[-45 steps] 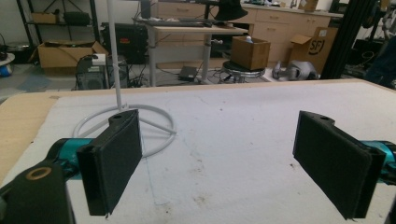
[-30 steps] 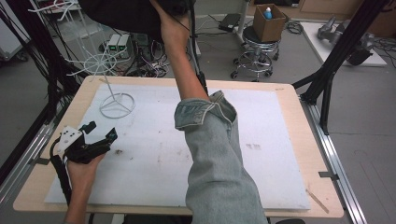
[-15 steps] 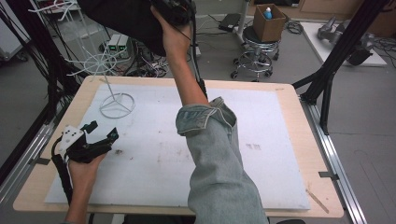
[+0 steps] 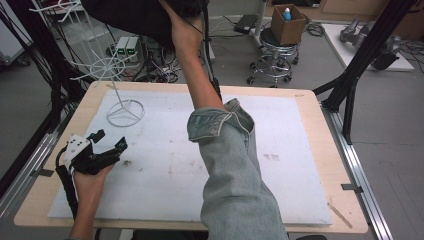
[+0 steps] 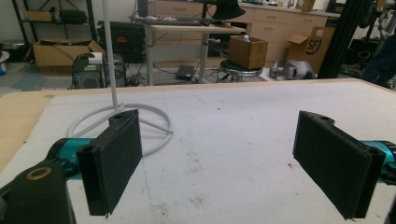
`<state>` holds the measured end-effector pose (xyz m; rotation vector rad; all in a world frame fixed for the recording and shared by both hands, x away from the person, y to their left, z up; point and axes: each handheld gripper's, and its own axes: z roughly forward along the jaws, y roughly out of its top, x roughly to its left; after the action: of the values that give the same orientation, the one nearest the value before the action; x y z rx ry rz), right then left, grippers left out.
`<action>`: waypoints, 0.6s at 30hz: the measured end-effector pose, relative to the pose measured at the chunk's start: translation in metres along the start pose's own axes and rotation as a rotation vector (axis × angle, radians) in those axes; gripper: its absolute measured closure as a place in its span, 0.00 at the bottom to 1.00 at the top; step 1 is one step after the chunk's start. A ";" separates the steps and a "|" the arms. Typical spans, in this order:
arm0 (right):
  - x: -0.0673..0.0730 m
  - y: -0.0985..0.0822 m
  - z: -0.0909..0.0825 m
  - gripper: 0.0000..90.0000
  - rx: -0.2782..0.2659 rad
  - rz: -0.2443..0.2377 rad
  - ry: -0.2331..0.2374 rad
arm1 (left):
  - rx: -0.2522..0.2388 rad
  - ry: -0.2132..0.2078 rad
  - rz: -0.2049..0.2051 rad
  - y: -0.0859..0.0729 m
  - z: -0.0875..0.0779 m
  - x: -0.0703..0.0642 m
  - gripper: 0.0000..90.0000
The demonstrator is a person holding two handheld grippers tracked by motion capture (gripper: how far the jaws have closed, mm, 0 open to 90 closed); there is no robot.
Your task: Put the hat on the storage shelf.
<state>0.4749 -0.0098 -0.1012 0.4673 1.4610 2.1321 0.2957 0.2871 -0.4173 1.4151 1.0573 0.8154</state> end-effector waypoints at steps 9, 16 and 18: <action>0.004 0.009 -0.002 0.92 -0.061 0.009 0.015 | -0.001 0.000 -0.001 0.000 0.000 0.000 0.18; 0.018 -0.002 0.007 0.92 -0.008 -0.047 0.056 | 0.000 -0.001 0.000 0.000 0.000 0.000 0.18; 0.020 -0.007 0.008 0.92 -0.003 -0.047 0.066 | 0.000 0.000 -0.002 0.000 0.000 0.000 0.18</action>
<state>0.4645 0.0105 -0.1045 0.3605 1.4906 2.1305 0.2955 0.2876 -0.4177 1.4135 1.0591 0.8141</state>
